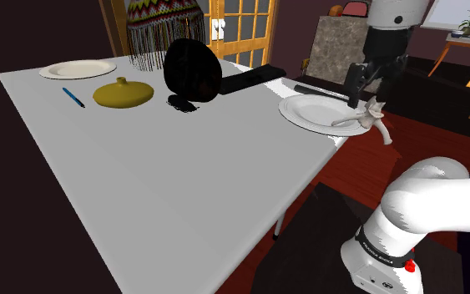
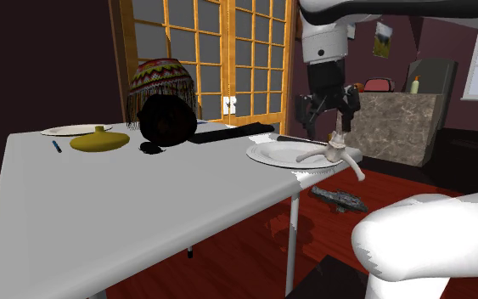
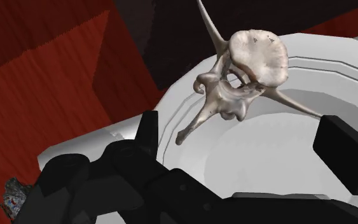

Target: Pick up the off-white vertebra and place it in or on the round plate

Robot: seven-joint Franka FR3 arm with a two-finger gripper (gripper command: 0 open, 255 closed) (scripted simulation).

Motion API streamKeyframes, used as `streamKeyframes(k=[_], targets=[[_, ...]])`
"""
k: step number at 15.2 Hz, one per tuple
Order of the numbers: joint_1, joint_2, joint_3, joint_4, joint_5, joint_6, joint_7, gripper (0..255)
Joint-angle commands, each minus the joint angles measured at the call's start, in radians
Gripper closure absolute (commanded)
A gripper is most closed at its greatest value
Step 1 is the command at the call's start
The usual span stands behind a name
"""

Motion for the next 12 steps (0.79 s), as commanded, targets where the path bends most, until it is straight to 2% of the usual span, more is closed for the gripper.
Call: streamKeyframes(k=[1,4,11,12], targets=[[0.0,-0.018,-0.001,-0.037,0.002,0.02,0.005,0],[0.002,-0.039,-0.004,-0.083,0.001,0.044,0.005,0],[0.002,-0.039,-0.004,-0.082,0.001,0.044,0.005,0],[0.002,-0.039,-0.004,-0.082,0.001,0.044,0.005,255]])
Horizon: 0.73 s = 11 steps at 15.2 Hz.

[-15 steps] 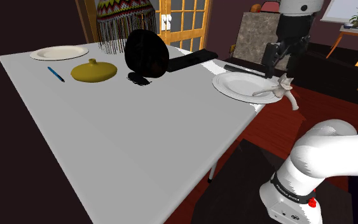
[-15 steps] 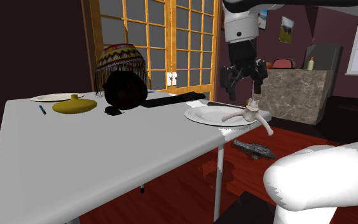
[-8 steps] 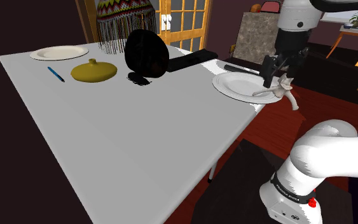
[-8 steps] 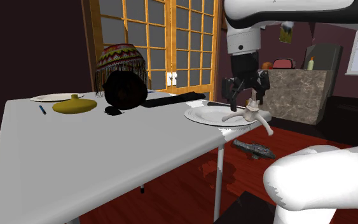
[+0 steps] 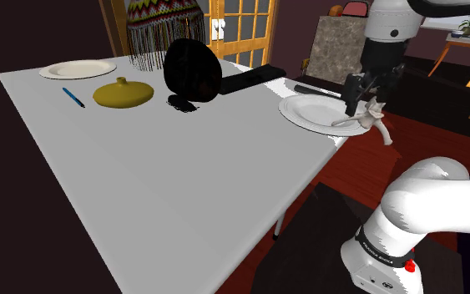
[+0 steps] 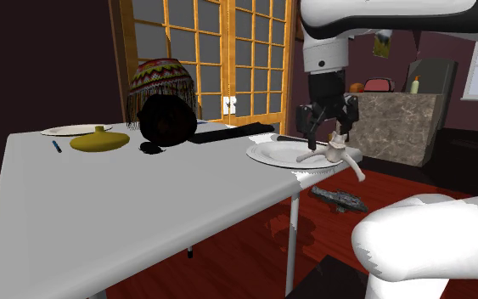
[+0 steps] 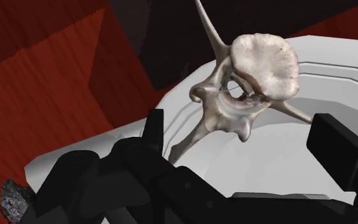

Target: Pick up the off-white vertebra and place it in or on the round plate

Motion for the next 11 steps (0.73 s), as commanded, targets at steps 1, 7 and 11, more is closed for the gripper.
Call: streamKeyframes(k=[1,7,11], targets=[[-0.001,0.003,0.0,-0.007,-0.005,-0.003,0.0,255],[-0.001,0.001,-0.005,-0.009,-0.009,-0.002,-0.004,255],[-0.004,0.016,-0.001,0.026,-0.007,-0.023,-0.004,255]])
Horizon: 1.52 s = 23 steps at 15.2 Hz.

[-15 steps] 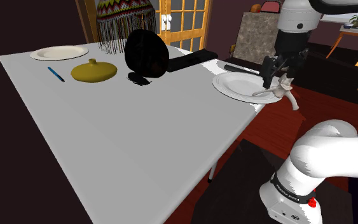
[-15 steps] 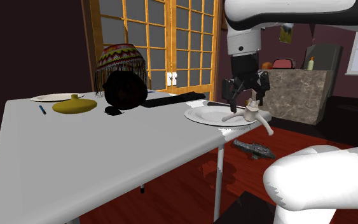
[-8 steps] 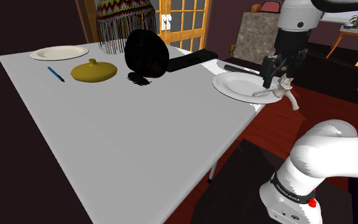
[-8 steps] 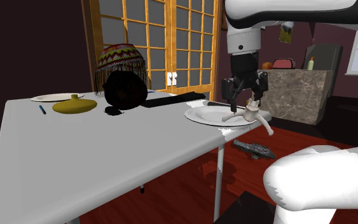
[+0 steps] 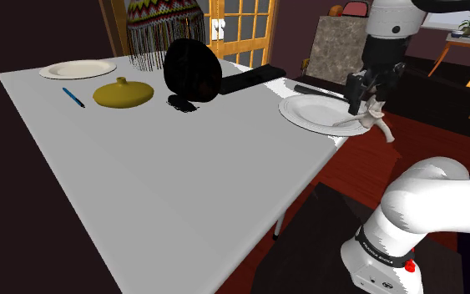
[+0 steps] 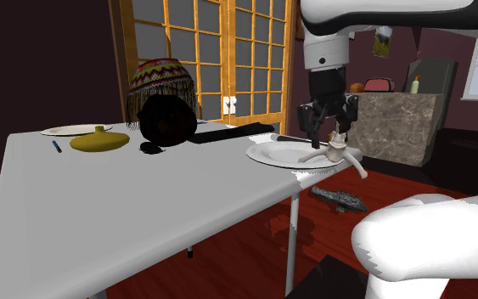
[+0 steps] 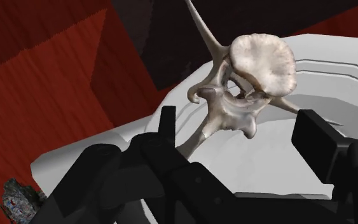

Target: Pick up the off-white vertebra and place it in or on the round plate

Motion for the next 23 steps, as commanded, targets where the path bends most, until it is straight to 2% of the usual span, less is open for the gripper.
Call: streamKeyframes(k=[1,14,18,19,23], targets=[[-0.002,0.015,-0.001,0.025,-0.003,-0.021,-0.003,255],[-0.011,0.114,-0.006,0.246,-0.017,-0.143,-0.016,255],[-0.023,0.248,0.043,0.321,0.014,-0.085,0.031,255],[-0.029,0.313,0.067,0.362,0.025,-0.062,0.054,255],[-0.024,0.284,0.067,0.286,0.03,-0.016,0.057,255]])
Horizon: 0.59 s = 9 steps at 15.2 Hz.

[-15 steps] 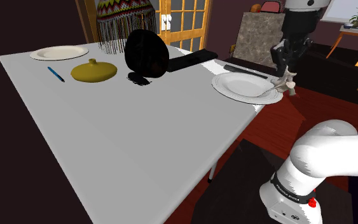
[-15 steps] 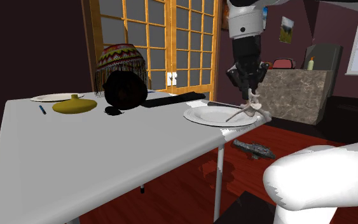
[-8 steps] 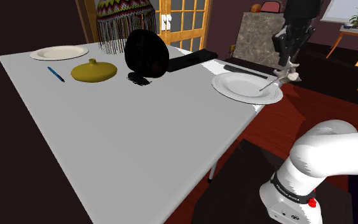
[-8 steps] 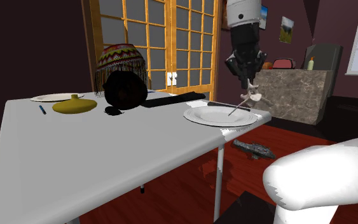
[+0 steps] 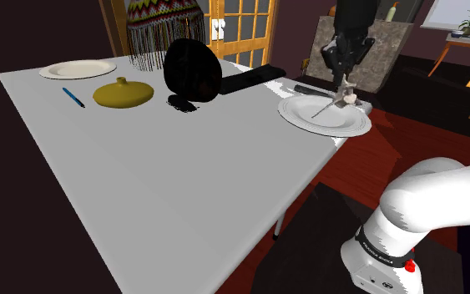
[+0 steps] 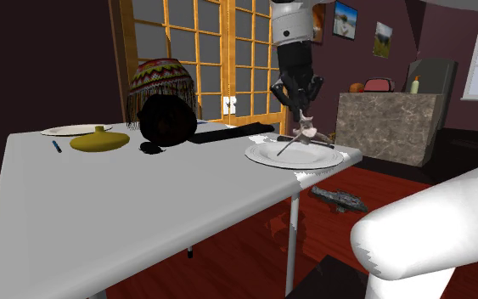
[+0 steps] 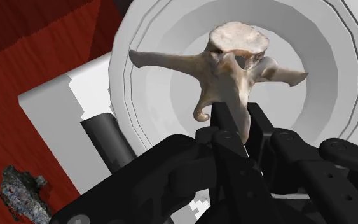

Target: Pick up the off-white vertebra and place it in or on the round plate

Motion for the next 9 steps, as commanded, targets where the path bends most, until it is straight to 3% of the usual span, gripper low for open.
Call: streamKeyframes(k=[1,9], targets=[[0.002,-0.012,0.001,-0.032,0.002,0.021,0.002,255],[0.028,-0.058,-0.005,-0.174,0.006,0.113,0.02,255]])
